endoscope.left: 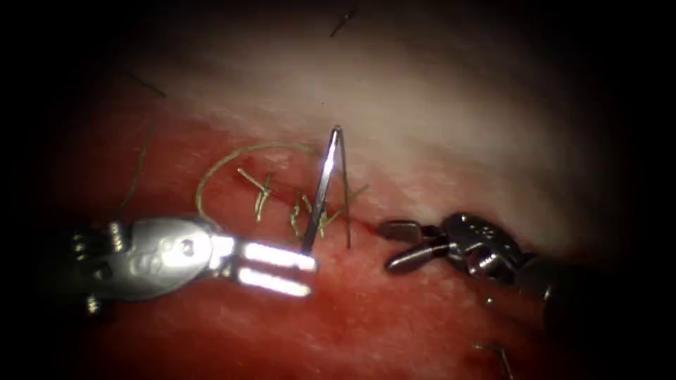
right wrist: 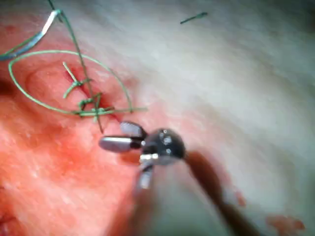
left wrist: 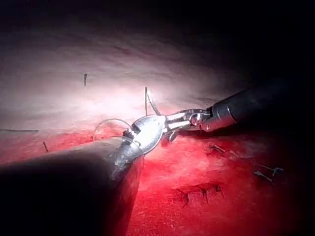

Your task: Wound Closure

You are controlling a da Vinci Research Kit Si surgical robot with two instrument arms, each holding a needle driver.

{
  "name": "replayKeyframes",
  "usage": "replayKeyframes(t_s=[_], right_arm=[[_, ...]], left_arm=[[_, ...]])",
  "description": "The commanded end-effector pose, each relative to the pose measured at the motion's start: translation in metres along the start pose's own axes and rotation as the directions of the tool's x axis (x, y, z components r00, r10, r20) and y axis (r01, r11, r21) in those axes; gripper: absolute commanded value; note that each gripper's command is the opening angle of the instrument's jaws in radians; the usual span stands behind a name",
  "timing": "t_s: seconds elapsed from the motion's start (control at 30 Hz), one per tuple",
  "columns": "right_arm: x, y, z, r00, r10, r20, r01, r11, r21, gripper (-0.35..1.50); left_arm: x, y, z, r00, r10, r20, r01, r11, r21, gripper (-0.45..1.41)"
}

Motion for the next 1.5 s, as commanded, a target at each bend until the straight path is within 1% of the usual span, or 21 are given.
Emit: replayKeyframes(t_s=[0.03, 0.07, 0.2, 0.4, 0.63, 0.67, 0.73, 0.77, 0.8, 0.87, 0.9, 0.97, 1.0, 1.07, 1.1, 1.17, 1.2, 1.27, 1.43, 1.47, 1.5], right_arm=[[-0.0006, -0.0004, 0.0014, 0.999, -0.041, -0.005, 0.041, 0.999, -0.021, 1.06], [-0.0004, -0.0006, 0.0021, 0.996, -0.082, -0.023, 0.081, 0.995, -0.05, 1.04], [-0.0005, -0.0003, 0.0032, 0.992, -0.121, -0.023, 0.119, 0.989, -0.087, 1.09], [-0.0013, 0.0004, 0.0041, 0.991, -0.131, -0.027, 0.127, 0.987, -0.097, 1.09], [-0.0028, 0.0013, 0.006, 0.989, -0.146, -0.031, 0.142, 0.983, -0.115, 1.08], [-0.0028, 0.0012, 0.0062, 0.989, -0.147, -0.031, 0.142, 0.983, -0.116, 1.03], [-0.0027, 0.0011, 0.0062, 0.989, -0.146, -0.031, 0.141, 0.983, -0.116, 0.84], [-0.0027, 0.001, 0.0063, 0.989, -0.145, -0.035, 0.14, 0.984, -0.113, 0.67], [-0.0026, 0.0009, 0.0063, 0.989, -0.145, -0.035, 0.14, 0.984, -0.11, 0.39], [-0.0027, 0.0009, 0.0064, 0.989, -0.145, -0.035, 0.14, 0.984, -0.112, -0.3], [-0.0027, 0.0009, 0.0064, 0.989, -0.145, -0.035, 0.14, 0.984, -0.112, -0.35], [-0.0027, 0.0008, 0.0059, 0.988, -0.15, -0.033, 0.147, 0.986, -0.083, -0.35], [-0.0028, 0.0003, 0.005, 0.988, -0.15, -0.026, 0.148, 0.987, -0.069, -0.35], [-0.0029, -0.0004, 0.0043, 0.989, -0.149, -0.012, 0.148, 0.987, -0.063, -0.35], [-0.003, -0.0017, 0.0038, 0.989, -0.147, -0.008, 0.146, 0.988, -0.053, -0.35], [-0.0031, -0.003, 0.0035, 0.989, -0.146, -0.008, 0.146, 0.988, -0.042, -0.35], [-0.0032, -0.0044, 0.0033, 0.989, -0.145, -0.007, 0.145, 0.989, -0.032, -0.35], [-0.0031, -0.0057, 0.003, 0.99, -0.144, -0.007, 0.143, 0.989, -0.024, -0.35], [-0.0024, -0.0088, 0.003, 0.991, -0.133, -0.008, 0.133, 0.991, 0.007, -0.35], [-0.0019, -0.0102, 0.0031, 0.992, -0.129, -0.008, 0.129, 0.991, 0.026, -0.35], [-0.0017, -0.0107, 0.0031, 0.992, -0.127, -0.006, 0.128, 0.991, 0.035, -0.35]], left_arm=[[-0.0004, 0.0001, 0.0006, 1.0, -0.001, -0.004, 0.0, 1.0, -0.008, -0.45], [-0.0001, 0.0006, 0.0007, 1.0, 0.0, -0.003, 0.0, 1.0, -0.009, -0.45], [-0.0003, 0.0013, 0.0003, 1.0, 0.004, -0.002, -0.004, 1.0, -0.012, -0.45], [-0.0004, 0.0015, -0.0001, 1.0, 0.004, -0.002, -0.004, 1.0, -0.014, -0.45], [-0.0002, 0.0017, 0.0002, 1.0, 0.005, -0.005, -0.005, 1.0, -0.018, -0.45], [-0.0002, 0.0017, 0.0002, 1.0, 0.005, -0.006, -0.005, 1.0, -0.018, -0.45], [-0.0003, 0.0016, 0.0002, 1.0, 0.005, -0.006, -0.005, 1.0, -0.019, -0.45], [-0.0003, 0.0016, 0.0001, 1.0, 0.005, -0.006, -0.005, 1.0, -0.019, -0.45], [-0.0004, 0.0015, 0.0001, 1.0, 0.005, -0.006, -0.005, 1.0, -0.019, -0.45], [-0.0003, 0.0016, 0.0001, 1.0, 0.005, -0.006, -0.005, 1.0, -0.019, -0.45], [-0.0003, 0.0017, 0.0001, 1.0, 0.005, -0.008, -0.005, 1.0, -0.021, -0.45], [-0.0001, 0.0019, 0.0, 1.0, 0.005, -0.014, -0.006, 1.0, -0.025, -0.45], [-0.0002, 0.0019, -0.0002, 1.0, 0.005, -0.017, -0.006, 1.0, -0.029, -0.45], [-0.0005, 0.0017, -0.0004, 1.0, 0.006, -0.019, -0.007, 1.0, -0.031, -0.45], [-0.001, 0.0014, -0.0006, 1.0, 0.013, -0.02, -0.013, 0.999, -0.032, -0.45], [-0.0016, 0.0011, -0.0008, 1.0, 0.008, -0.017, -0.008, 0.999, -0.035, -0.45], [-0.0023, 0.0009, -0.001, 1.0, -0.002, -0.009, 0.002, 0.999, -0.041, -0.45], [-0.003, 0.0007, -0.0012, 1.0, -0.012, -0.006, 0.012, 0.999, -0.044, -0.45], [-0.004, 0.0002, -0.0017, 1.0, -0.022, -0.003, 0.022, 0.999, -0.043, -0.45], [-0.0042, 0.0, -0.0018, 1.0, -0.022, 0.001, 0.022, 0.999, -0.043, -0.45], [-0.0043, -0.0001, -0.0019, 1.0, -0.022, 0.001, 0.022, 0.999, -0.043, -0.45]])
